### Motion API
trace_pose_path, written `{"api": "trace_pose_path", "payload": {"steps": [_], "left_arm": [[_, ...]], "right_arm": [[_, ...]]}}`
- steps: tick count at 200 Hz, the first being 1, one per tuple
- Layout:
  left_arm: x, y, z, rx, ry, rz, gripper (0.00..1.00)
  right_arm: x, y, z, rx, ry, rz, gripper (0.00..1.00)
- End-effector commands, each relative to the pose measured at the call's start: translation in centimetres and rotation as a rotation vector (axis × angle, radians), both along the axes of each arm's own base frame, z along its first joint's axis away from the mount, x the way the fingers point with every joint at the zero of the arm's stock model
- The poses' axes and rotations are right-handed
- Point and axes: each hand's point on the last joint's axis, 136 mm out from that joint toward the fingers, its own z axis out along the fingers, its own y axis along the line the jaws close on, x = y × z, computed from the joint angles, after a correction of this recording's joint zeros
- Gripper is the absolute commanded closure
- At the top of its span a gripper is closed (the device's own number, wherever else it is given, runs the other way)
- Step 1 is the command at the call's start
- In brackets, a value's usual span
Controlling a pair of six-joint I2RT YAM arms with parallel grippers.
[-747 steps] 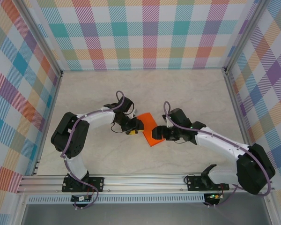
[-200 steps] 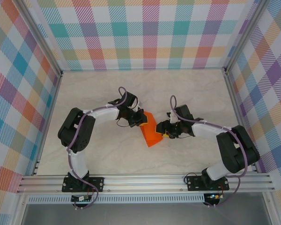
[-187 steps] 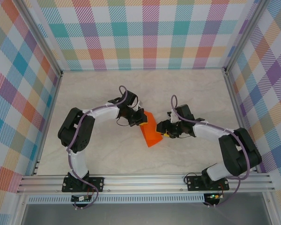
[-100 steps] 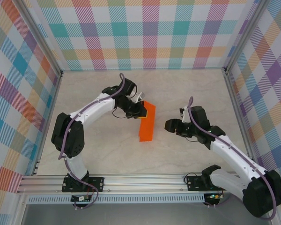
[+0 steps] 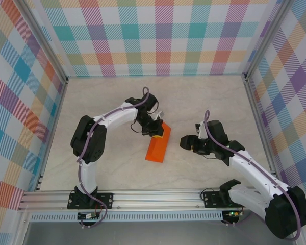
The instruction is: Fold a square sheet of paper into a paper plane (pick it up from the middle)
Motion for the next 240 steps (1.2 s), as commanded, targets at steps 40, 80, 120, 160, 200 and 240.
{"api": "trace_pose_path", "payload": {"steps": [40, 80, 120, 160, 200, 240], "left_arm": [[0.1, 0.3, -1.4, 0.038, -0.004, 0.045, 0.83], [0.5, 1.5, -2.2, 0.105, -0.029, 0.085, 0.84], [0.8, 1.5, -2.6, 0.107, -0.023, 0.101, 0.9], [0.8, 1.5, -2.5, 0.103, -0.021, 0.1, 0.9], [0.7, 1.5, -2.6, 0.101, -0.016, 0.097, 0.9], [0.7, 1.5, -2.6, 0.095, -0.013, 0.093, 0.9]], "right_arm": [[-1.5, 3.0, -0.1, -0.072, -0.133, 0.199, 0.34], [-2.4, 6.6, -1.6, -0.229, -0.206, 0.256, 0.31], [-2.9, 10.3, -2.0, -0.334, -0.3, 0.29, 0.28], [-2.6, 13.3, -2.9, -0.478, -0.367, 0.284, 0.26], [-2.3, 13.6, -4.5, -0.59, -0.37, 0.232, 0.27], [-2.0, 13.4, -4.3, -0.606, -0.385, 0.219, 0.35]]}}
